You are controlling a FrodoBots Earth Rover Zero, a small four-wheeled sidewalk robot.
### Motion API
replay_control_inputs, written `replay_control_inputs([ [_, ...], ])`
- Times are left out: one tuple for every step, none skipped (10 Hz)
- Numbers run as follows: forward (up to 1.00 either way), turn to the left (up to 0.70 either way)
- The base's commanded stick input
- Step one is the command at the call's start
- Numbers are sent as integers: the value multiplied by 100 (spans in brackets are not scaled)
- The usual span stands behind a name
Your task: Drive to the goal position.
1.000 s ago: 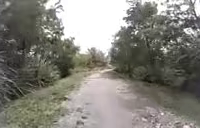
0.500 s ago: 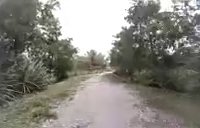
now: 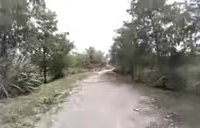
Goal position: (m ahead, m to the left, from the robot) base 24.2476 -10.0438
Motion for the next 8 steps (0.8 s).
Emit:
replay_control_inputs([
  [100,0],
  [100,0],
  [100,0],
  [100,0],
  [100,0],
  [100,0],
  [100,0],
  [100,0],
])
